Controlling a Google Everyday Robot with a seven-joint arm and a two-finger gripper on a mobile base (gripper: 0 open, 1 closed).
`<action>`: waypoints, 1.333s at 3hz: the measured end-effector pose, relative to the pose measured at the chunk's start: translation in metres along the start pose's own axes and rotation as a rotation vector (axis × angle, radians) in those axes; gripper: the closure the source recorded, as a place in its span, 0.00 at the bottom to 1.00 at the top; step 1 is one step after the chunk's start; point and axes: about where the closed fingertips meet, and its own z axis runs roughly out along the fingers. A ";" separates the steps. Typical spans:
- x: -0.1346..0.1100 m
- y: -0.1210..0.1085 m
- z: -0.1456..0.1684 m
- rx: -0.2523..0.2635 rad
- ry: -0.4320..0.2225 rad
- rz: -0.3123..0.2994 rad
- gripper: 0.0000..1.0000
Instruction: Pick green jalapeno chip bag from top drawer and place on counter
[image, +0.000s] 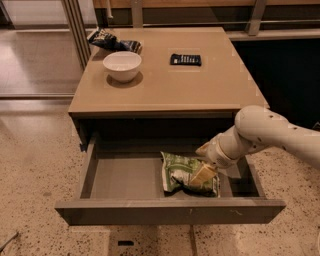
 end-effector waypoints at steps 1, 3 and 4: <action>0.003 -0.004 0.016 -0.011 -0.013 -0.002 0.28; 0.008 -0.002 0.035 -0.038 -0.002 -0.003 0.46; -0.011 0.006 0.014 -0.050 -0.013 -0.001 0.69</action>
Offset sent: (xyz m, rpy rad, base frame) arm 0.0076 0.0115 -0.0539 0.0058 0.0523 0.0321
